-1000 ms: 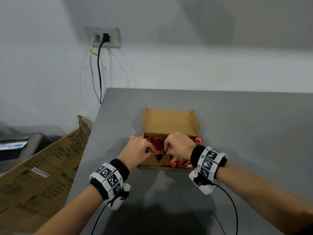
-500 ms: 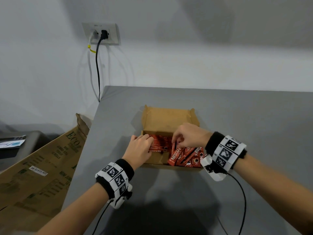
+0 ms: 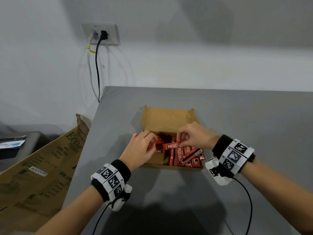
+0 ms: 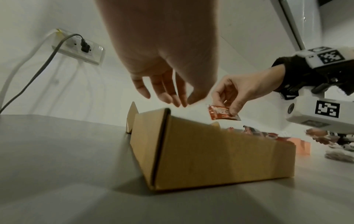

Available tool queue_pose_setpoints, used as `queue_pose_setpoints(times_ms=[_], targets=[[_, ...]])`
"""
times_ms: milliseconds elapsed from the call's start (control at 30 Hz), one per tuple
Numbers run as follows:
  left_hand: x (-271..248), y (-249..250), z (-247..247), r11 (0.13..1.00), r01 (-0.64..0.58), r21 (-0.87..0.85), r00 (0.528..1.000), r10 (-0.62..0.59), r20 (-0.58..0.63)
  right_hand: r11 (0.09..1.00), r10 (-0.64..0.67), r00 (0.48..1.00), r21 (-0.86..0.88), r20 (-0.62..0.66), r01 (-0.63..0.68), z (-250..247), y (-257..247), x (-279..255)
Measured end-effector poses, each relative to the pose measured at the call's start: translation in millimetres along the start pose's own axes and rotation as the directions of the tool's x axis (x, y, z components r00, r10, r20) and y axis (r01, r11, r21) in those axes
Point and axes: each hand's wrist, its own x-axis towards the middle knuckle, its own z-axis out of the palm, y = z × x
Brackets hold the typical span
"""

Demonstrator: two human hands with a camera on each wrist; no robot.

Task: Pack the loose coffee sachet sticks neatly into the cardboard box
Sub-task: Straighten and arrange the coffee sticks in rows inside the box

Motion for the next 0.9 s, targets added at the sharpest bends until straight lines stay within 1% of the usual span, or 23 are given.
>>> queue_pose_setpoints(times_ms=[67, 100, 167, 233, 300, 400, 467, 533, 633, 800, 900], targets=[[1.4, 7.6, -5.5, 0.979, 0.035, -0.202, 0.999, -0.040, -0.021, 0.998, -0.018, 1.000, 0.060, -0.025, 0.019, 1.8, -3.7, 1.4], [2.5, 10.2, -6.5, 0.965, 0.041, -0.258, 0.999, -0.044, -0.006, 0.996, -0.025, 0.999, 0.081, -0.030, 0.027, 4.3, -6.1, 2.8], [4.1, 9.2, -5.3, 0.964, 0.009, -0.266, 1.000, -0.004, 0.020, 0.990, -0.022, 0.999, 0.135, -0.047, 0.028, 11.4, -9.9, 6.0], [4.8, -0.1, -3.6, 0.975, -0.023, -0.221, 0.999, 0.031, 0.032, 0.987, -0.013, 0.996, 0.156, -0.086, 0.027, 19.2, -13.8, 8.9], [4.2, -9.7, -7.9, 0.986, 0.002, -0.167, 0.998, 0.007, 0.058, 0.992, -0.025, 0.994, 0.121, -0.108, 0.038, 27.7, -19.3, 11.1], [0.2, -19.2, -14.0, 0.999, 0.013, -0.044, 0.987, -0.006, 0.162, 0.992, -0.041, 0.988, 0.113, -0.152, 0.058, 39.0, -28.8, 16.7], [-2.3, -19.6, -14.6, 1.000, 0.012, 0.015, 0.979, -0.015, 0.204, 0.993, -0.032, 0.985, 0.106, -0.169, 0.050, 45.5, -33.9, 21.0], [-2.6, -19.8, -11.6, 0.997, 0.021, 0.074, 0.976, -0.036, 0.215, 0.998, -0.033, 0.986, 0.046, -0.165, 0.041, 51.2, -37.6, 23.9], [-2.7, -21.2, -4.5, 0.988, 0.021, 0.154, 0.967, -0.059, 0.248, 0.998, -0.032, 0.992, -0.056, -0.121, 0.026, 56.0, -40.5, 27.8], [1.8, -19.3, 3.8, 0.968, -0.023, 0.249, 0.964, -0.044, 0.262, 0.988, -0.020, 0.995, -0.155, -0.102, 0.005, 57.7, -40.4, 29.4], [5.1, -17.4, 4.0, 0.953, -0.076, 0.292, 0.975, 0.010, 0.221, 0.972, -0.018, 0.996, -0.234, -0.085, -0.003, 57.9, -40.3, 28.5]])
